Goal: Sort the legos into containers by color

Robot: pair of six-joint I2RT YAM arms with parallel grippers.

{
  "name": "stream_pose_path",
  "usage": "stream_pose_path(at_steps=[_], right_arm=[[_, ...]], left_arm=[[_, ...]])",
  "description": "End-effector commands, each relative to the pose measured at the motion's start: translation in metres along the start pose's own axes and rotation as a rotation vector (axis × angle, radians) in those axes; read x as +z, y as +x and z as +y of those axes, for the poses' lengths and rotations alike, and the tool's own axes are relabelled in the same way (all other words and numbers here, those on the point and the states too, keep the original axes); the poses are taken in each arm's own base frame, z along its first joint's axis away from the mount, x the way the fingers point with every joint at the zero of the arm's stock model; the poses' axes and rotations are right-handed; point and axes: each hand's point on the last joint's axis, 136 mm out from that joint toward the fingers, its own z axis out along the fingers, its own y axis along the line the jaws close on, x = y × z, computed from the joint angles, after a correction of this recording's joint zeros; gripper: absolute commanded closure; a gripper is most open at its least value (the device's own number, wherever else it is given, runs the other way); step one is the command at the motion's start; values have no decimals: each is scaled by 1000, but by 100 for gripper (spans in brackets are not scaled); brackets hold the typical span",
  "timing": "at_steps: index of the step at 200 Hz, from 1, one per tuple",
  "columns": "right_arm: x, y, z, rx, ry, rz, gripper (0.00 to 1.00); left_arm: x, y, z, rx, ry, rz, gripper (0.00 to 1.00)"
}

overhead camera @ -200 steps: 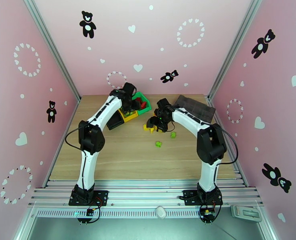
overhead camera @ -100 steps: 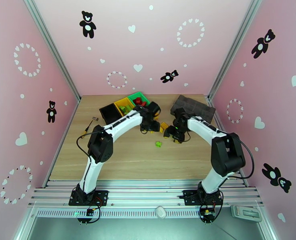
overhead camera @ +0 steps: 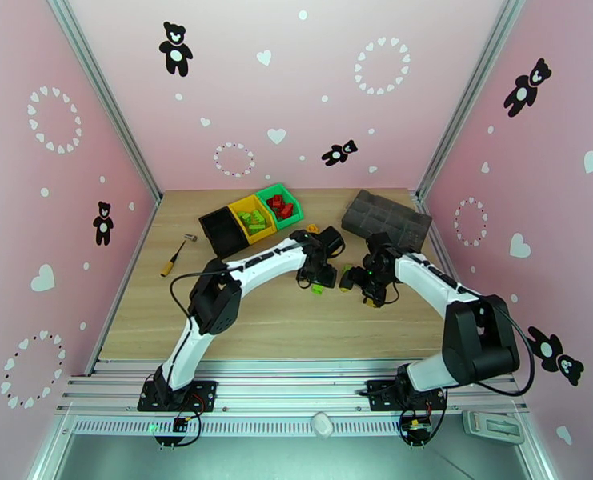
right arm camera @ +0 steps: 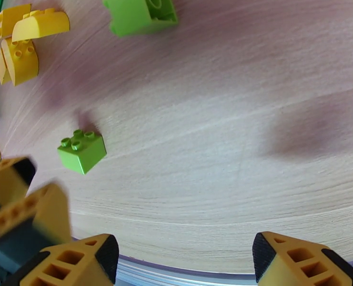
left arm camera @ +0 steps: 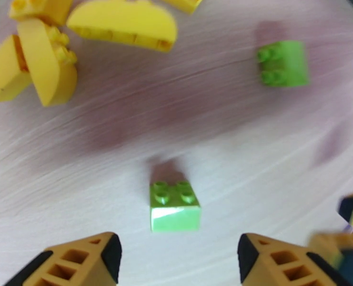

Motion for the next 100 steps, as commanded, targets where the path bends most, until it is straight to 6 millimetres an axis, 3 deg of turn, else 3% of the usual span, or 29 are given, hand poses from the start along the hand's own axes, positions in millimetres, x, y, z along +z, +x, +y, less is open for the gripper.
stream_pose_path(at_steps=[1, 50, 100], right_arm=[[-5, 4, 0, -2, -18, -11, 21], [-5, 7, 1, -13, -22, -4, 22], [-4, 5, 3, -17, -32, 1, 23]], left_arm=[[17, 9, 6, -7, -47, 37, 33], [29, 10, 6, -15, -59, 54, 38], [31, 7, 5, -17, -70, 55, 50]])
